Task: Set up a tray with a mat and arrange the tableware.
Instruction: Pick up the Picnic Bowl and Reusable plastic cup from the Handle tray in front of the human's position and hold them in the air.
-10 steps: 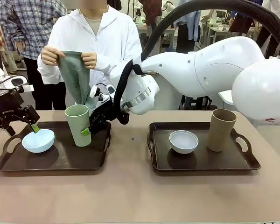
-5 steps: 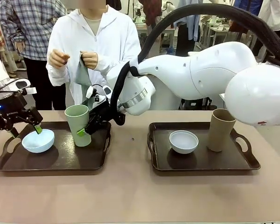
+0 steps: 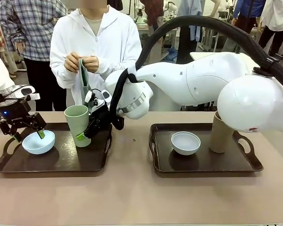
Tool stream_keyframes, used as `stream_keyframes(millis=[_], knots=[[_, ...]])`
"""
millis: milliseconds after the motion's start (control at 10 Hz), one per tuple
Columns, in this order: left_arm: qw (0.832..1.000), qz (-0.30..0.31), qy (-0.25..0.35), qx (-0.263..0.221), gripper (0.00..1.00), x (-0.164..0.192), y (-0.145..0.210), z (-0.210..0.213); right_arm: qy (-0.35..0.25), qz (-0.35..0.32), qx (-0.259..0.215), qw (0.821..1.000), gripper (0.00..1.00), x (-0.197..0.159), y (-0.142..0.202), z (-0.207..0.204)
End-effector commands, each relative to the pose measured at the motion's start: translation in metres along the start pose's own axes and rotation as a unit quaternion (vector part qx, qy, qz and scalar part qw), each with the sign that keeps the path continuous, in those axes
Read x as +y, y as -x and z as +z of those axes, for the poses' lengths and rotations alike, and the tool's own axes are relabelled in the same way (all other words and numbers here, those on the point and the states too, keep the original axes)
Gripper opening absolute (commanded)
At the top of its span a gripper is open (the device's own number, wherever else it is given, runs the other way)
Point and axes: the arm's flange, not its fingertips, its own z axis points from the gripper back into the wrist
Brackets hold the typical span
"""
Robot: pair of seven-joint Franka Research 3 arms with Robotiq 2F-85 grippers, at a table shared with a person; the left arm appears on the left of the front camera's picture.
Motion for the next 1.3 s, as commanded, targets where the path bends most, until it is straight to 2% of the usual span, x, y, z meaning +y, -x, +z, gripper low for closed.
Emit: stream_keyframes(millis=[0, 100, 200, 300, 400, 500, 700, 800, 900, 1000, 1100, 1200], knots=[[0.999, 0.003, -0.031, -0.021, 1.0, 0.0028, -0.0092, -0.0083, -0.006, 0.0, -0.003, 1.0, 1.0, -0.0083, -0.0071, -0.0038], [0.999, 0.005, -0.043, -0.028, 1.0, 0.0042, -0.0102, -0.011, -0.007, 0.002, -0.003, 1.0, 1.0, -0.0081, -0.0072, -0.0038], [0.998, 0.002, -0.053, -0.039, 1.0, 0.0035, -0.009, -0.012, -0.018, 0.018, -0.001, 1.0, 0.89, -0.0068, -0.0054, -0.0032], [0.998, -0.01, -0.053, -0.043, 0.6, 0.0037, -0.008, -0.0104, -0.02, 0.018, 0.0, 1.0, 0.42, -0.0074, -0.0052, -0.0033], [0.997, -0.007, -0.058, -0.043, 0.43, 0.0037, -0.0076, -0.0101, -0.023, 0.021, 0.0, 1.0, 0.31, -0.007, -0.0051, -0.0029], [0.997, -0.004, -0.06, -0.041, 0.03, 0.0055, -0.0075, -0.0105, -0.022, 0.021, -0.002, 1.0, 0.0, -0.0071, -0.0054, -0.0033], [0.997, 0.0, -0.064, -0.038, 0.0, 0.0036, -0.0083, -0.0108, -0.022, 0.019, -0.004, 1.0, 0.0, -0.0074, -0.0044, -0.0023], [0.997, 0.003, -0.066, -0.036, 0.0, 0.0027, -0.0077, -0.0107, -0.023, 0.019, -0.004, 1.0, 0.23, -0.0066, -0.0044, -0.0023], [0.997, 0.005, -0.068, -0.034, 0.08, 0.0025, -0.0078, -0.0107, -0.024, 0.019, -0.004, 1.0, 0.23, -0.0065, -0.0042, -0.0021], [0.997, 0.008, -0.068, -0.032, 0.0, 0.0024, -0.0074, -0.0104, -0.024, 0.019, -0.004, 1.0, 0.0, -0.006, -0.0039, -0.0019], [0.997, 0.01, -0.068, -0.032, 0.0, 0.0022, -0.007, -0.0101, -0.025, 0.019, -0.003, 1.0, 0.23, -0.0055, -0.0034, -0.0018], [0.997, 0.013, -0.067, -0.03, 0.0, 0.0026, -0.0065, -0.0102, -0.024, 0.018, -0.004, 1.0, 0.0, -0.0052, -0.0025, -0.0007]])
